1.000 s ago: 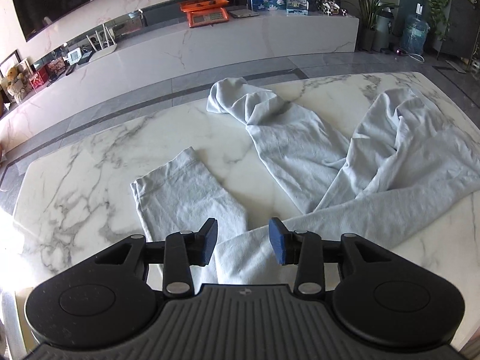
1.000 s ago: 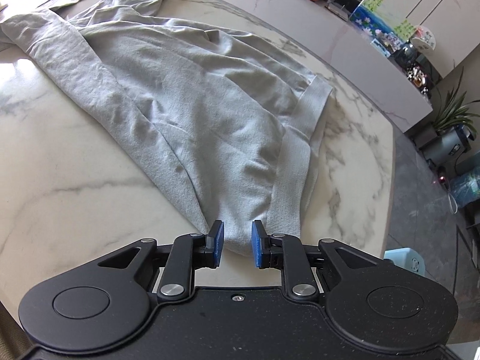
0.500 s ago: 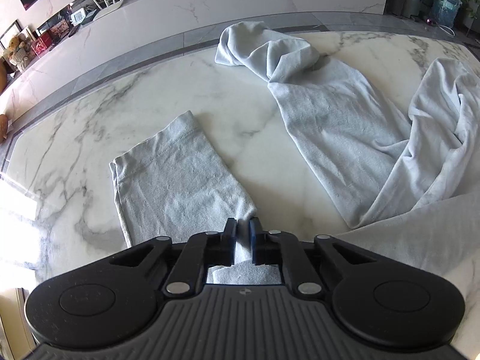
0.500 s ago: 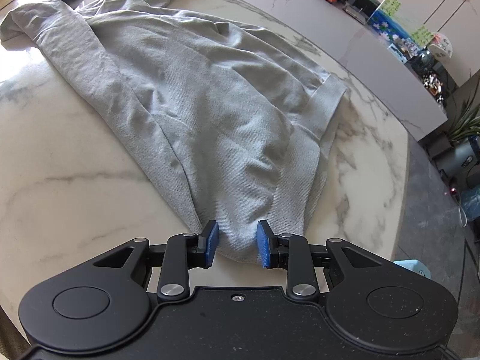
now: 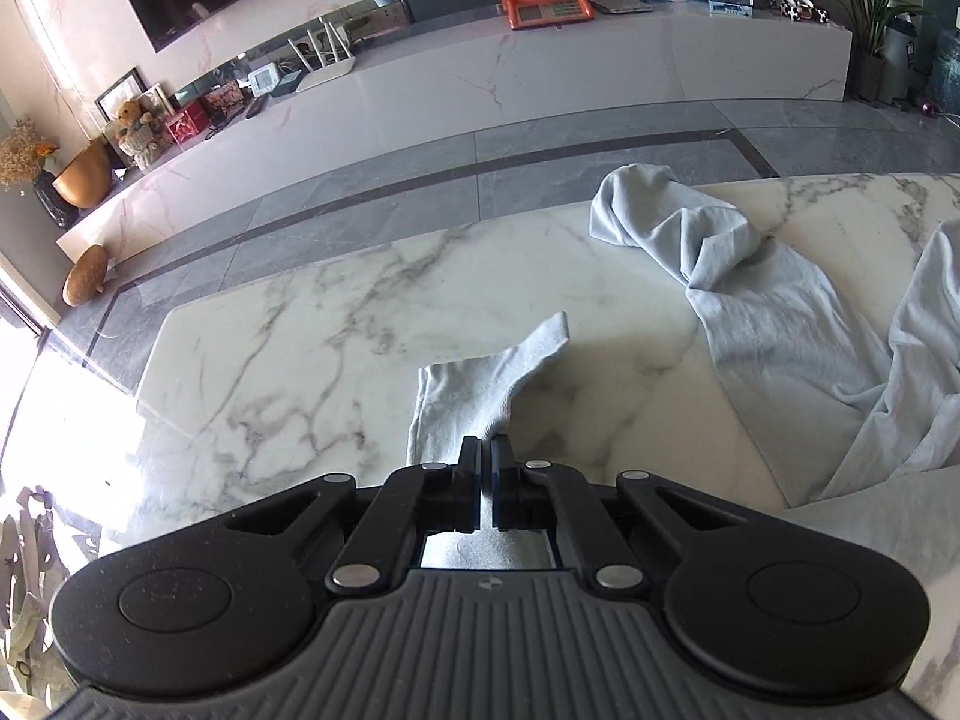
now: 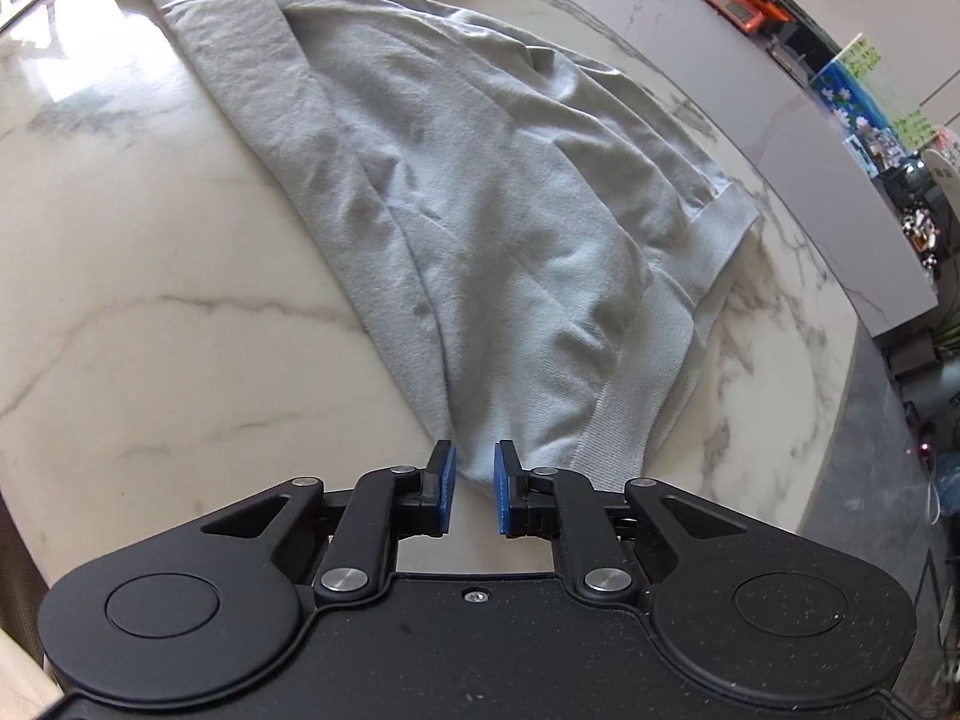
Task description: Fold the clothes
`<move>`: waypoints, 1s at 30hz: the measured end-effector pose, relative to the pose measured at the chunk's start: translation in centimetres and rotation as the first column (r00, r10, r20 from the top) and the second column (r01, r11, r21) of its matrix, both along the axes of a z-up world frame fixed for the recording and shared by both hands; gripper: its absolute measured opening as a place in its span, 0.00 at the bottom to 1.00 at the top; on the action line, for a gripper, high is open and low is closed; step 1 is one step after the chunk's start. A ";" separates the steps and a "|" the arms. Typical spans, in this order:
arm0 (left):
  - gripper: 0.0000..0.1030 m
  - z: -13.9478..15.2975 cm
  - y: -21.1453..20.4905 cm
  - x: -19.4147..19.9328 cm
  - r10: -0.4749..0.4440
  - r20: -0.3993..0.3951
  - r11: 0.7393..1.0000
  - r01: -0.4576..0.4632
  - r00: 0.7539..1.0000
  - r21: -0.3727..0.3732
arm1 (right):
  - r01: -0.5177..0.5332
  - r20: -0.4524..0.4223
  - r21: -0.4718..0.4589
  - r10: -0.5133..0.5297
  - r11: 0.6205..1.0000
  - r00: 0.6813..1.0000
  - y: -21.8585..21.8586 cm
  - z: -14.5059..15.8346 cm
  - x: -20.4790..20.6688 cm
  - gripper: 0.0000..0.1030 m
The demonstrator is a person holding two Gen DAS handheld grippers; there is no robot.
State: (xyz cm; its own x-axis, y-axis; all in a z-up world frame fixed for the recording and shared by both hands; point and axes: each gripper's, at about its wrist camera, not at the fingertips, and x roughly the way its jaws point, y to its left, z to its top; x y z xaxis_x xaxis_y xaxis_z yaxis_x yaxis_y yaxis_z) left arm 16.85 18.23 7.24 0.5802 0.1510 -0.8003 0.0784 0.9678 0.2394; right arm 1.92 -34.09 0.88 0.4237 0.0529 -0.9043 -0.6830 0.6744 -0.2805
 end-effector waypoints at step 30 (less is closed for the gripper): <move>0.02 2.2 1.3 -7.5 -0.006 0.040 0.999 0.005 0.999 0.041 | 0.415 0.113 -0.070 -0.406 0.907 0.907 -7.2 1.8 0.1 0.00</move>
